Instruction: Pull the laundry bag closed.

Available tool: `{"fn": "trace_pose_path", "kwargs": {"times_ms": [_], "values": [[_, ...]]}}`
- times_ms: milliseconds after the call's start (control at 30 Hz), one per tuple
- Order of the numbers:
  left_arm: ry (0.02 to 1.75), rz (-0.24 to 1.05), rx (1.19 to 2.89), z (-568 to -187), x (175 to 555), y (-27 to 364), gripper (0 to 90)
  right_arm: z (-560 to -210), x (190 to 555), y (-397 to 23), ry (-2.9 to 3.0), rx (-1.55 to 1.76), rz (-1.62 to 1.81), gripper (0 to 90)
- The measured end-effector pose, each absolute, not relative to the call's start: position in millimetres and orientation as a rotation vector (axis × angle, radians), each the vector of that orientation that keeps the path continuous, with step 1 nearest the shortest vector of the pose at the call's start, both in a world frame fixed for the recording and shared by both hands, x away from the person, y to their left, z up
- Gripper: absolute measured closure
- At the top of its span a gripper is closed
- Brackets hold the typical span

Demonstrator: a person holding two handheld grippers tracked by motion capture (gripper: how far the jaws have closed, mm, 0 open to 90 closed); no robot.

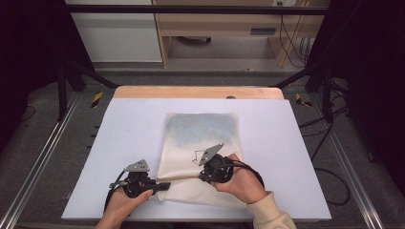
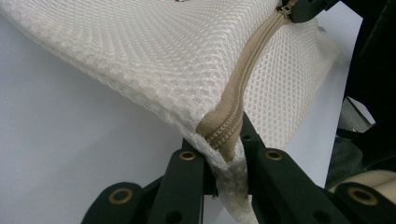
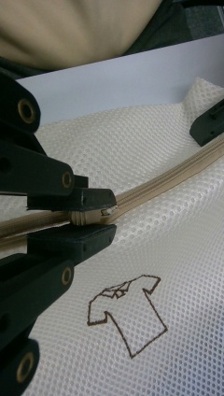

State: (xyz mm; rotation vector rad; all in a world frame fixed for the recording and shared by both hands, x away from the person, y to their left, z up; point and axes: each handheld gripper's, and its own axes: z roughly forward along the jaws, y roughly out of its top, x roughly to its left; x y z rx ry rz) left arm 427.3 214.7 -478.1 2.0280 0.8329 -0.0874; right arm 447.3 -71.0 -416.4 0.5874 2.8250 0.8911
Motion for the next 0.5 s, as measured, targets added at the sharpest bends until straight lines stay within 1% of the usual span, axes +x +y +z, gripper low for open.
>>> {"fn": "trace_pose_path", "kwargs": {"times_ms": [500], "values": [[0.828,-0.091,2.031,-478.3,427.0,213.9,83.8,-415.5,447.2,-77.1,2.819,0.599,0.899,81.7]]}}
